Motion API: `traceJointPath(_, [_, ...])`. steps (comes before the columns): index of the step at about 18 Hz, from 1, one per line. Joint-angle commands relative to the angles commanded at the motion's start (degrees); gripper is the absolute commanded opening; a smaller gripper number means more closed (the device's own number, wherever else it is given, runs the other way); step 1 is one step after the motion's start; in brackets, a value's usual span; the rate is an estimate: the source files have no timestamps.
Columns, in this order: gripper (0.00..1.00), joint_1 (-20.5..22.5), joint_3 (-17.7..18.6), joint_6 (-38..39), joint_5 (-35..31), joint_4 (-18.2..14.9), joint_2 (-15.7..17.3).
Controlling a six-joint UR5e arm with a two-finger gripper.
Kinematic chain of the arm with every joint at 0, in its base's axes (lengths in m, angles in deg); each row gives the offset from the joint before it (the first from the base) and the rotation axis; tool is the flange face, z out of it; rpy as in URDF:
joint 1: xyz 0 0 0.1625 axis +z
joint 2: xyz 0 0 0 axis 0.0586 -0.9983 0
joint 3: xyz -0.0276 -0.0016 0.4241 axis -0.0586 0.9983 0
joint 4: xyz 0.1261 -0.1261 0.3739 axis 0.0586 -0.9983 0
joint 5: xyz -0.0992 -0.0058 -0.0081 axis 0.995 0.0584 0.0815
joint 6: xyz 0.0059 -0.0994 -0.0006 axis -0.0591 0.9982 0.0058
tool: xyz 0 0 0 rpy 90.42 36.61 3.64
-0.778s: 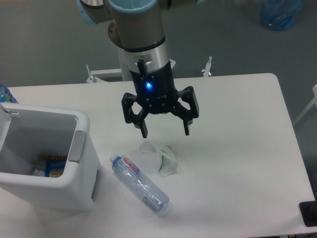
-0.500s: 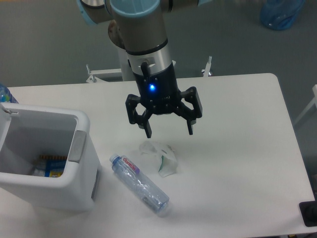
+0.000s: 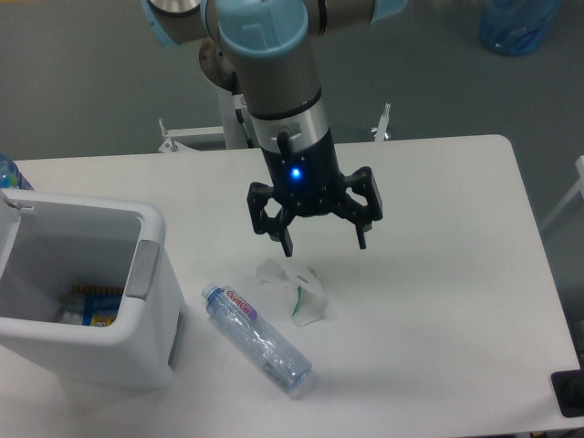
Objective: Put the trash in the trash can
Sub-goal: 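Lower the open gripper toward the crumpled white-and-green wrapper, then close the gripper on the crumpled wrapper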
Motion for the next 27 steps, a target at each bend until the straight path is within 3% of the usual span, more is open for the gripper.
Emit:
traceJointPath(10, [1.00,0.0,8.3,6.2,-0.1,1.3,-1.7])
traceJointPath(19, [1.00,0.0,10.9,11.1,-0.1,1.3,-9.5])
traceJointPath(27, [1.00,0.0,12.5,14.1,0.0,1.6,-12.1])
